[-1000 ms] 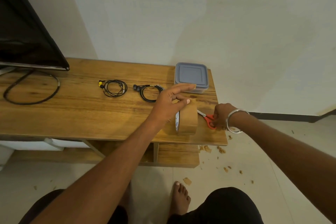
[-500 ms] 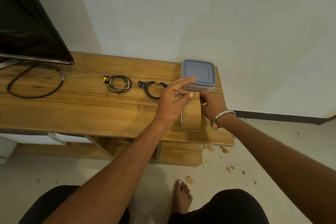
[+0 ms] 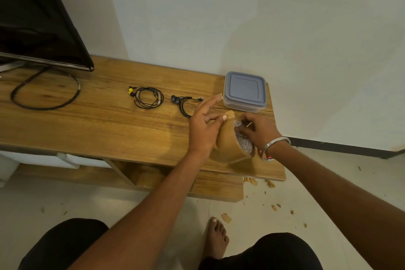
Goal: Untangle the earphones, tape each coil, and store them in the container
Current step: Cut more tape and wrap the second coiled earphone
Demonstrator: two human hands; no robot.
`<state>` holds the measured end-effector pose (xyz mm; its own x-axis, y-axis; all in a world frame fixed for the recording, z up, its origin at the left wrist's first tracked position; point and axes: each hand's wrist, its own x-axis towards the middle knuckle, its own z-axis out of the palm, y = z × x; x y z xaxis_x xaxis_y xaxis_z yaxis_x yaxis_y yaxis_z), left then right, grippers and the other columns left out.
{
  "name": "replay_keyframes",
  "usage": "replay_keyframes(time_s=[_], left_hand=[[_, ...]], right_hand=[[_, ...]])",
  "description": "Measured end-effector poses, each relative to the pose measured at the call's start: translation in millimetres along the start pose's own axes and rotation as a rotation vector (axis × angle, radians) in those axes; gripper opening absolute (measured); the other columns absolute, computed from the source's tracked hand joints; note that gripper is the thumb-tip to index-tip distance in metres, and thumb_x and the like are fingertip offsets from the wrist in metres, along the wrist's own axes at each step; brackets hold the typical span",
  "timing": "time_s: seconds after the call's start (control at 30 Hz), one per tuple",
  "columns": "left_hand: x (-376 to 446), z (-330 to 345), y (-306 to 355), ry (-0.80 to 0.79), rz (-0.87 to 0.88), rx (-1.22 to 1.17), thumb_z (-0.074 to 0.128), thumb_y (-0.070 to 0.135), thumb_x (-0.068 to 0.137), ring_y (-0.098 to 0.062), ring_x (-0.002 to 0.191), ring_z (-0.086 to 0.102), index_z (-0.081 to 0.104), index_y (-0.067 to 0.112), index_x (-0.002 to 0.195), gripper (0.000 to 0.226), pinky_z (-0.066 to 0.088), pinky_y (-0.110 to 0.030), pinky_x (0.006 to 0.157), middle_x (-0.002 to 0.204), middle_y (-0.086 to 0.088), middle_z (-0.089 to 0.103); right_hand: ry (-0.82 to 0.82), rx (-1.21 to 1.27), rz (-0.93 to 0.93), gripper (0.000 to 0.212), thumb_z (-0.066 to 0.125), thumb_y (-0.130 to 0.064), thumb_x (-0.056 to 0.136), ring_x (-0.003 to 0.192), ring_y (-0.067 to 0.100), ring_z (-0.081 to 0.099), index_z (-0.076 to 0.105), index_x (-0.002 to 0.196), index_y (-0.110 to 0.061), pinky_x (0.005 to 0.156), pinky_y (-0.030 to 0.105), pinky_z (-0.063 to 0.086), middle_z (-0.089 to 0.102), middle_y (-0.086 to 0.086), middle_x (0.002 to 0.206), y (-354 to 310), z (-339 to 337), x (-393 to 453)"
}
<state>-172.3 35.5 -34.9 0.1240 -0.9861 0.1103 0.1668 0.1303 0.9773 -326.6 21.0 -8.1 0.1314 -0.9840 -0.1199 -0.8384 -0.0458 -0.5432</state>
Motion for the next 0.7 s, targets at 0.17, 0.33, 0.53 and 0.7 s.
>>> replay_keyframes(time_s=[0.17,0.33,0.53,0.7], left_hand=[[-5,-9,-1,-0.065,-0.034,-0.017,0.065,-0.011,0.082,-0.014,0.101,0.07,0.059,0.027,0.124,0.057,0.055,-0.025,0.088,0.138,0.011,0.052],[-6,-12,-8,-0.082,-0.025,0.035,0.064,-0.012,0.083,-0.011,0.102,0.069,0.06,0.02,0.128,0.055,0.054,-0.023,0.09,0.133,0.02,0.051],[-9,-10,-19,-0.042,-0.017,0.077,0.061,-0.01,0.086,-0.008,0.108,0.066,0.059,0.019,0.13,0.052,0.054,-0.03,0.095,0.139,0.006,0.054],[-13,-7,-28,-0.05,0.019,0.183,0.06,-0.009,0.088,-0.006,0.109,0.064,0.057,0.016,0.132,0.051,0.054,-0.028,0.094,0.14,0.008,0.052]], right_hand=[[-0.032,-0.088,-0.037,0.02,0.059,-0.023,0.091,0.087,0.014,0.051,0.062,0.109,-0.015,0.078,0.024,0.039,0.056,-0.003,0.095,-1,-8,0],[-0.018,-0.171,-0.083,0.018,0.059,-0.023,0.091,0.086,0.012,0.051,0.063,0.108,-0.016,0.077,0.023,0.04,0.065,0.002,0.104,0,-10,0],[-0.006,-0.251,-0.117,0.019,0.058,-0.023,0.091,0.084,0.013,0.049,0.062,0.107,-0.015,0.077,0.023,0.038,0.065,0.004,0.104,1,-9,2],[-0.003,-0.297,-0.133,0.014,0.059,-0.025,0.09,0.083,0.013,0.051,0.063,0.1,-0.017,0.075,0.024,0.039,0.065,0.003,0.098,7,-5,2]])
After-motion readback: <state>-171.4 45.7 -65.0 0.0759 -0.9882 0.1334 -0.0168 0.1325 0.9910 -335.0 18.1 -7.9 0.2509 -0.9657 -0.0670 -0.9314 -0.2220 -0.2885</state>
